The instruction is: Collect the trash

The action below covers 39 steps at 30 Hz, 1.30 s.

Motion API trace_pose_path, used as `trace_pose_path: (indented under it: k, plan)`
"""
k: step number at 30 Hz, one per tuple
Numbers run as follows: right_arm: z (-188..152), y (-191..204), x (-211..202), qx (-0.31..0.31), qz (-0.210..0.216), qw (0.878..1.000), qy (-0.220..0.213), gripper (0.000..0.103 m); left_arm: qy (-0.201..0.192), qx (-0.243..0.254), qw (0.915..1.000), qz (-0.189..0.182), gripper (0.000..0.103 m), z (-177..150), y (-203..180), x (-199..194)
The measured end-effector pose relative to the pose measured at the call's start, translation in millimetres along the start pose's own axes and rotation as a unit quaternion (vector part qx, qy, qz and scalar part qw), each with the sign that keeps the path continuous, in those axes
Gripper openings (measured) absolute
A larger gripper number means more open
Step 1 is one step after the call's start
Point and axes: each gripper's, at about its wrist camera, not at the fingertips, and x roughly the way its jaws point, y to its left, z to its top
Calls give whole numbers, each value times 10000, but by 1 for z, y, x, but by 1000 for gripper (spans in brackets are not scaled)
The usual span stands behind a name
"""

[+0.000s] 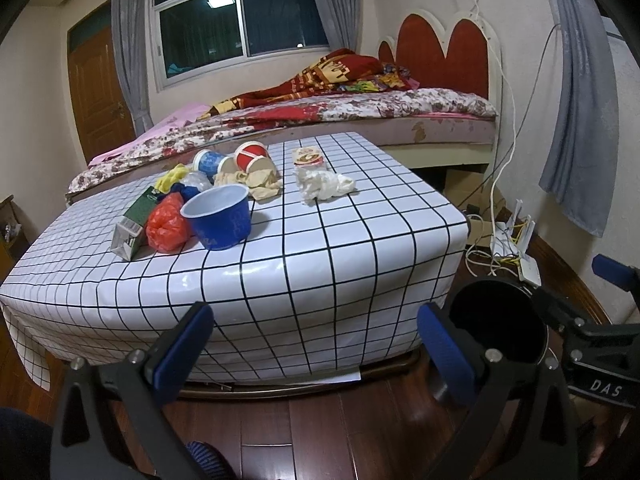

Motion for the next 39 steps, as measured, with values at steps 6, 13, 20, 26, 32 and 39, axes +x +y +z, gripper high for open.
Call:
trace_pose_path:
  k: [6, 13, 20, 26, 32, 39]
  plan:
    - [0, 1, 1, -4, 1, 10000, 5, 102, 13, -37, 10000, 27, 102, -3, 2, 1]
    - [1, 2, 1, -4, 4, 10000, 8, 102, 45, -251, 9996, 121, 102, 1, 10, 2]
    - [-1, 2, 6, -1, 148, 9999, 11, 102, 70, -539, 9985, -40, 102, 7, 29, 6]
    - [17, 15, 20, -32, 401, 9992, -10, 102, 45, -840, 9963, 185, 102, 17, 67, 20]
    - [55, 42, 41, -217, 728, 9971, -96, 95, 183, -1107, 9928, 427, 102, 31, 106, 49]
    - [79, 84, 103, -579, 1049, 9926, 180, 85, 172, -1248, 9915, 309, 102, 50, 116, 95]
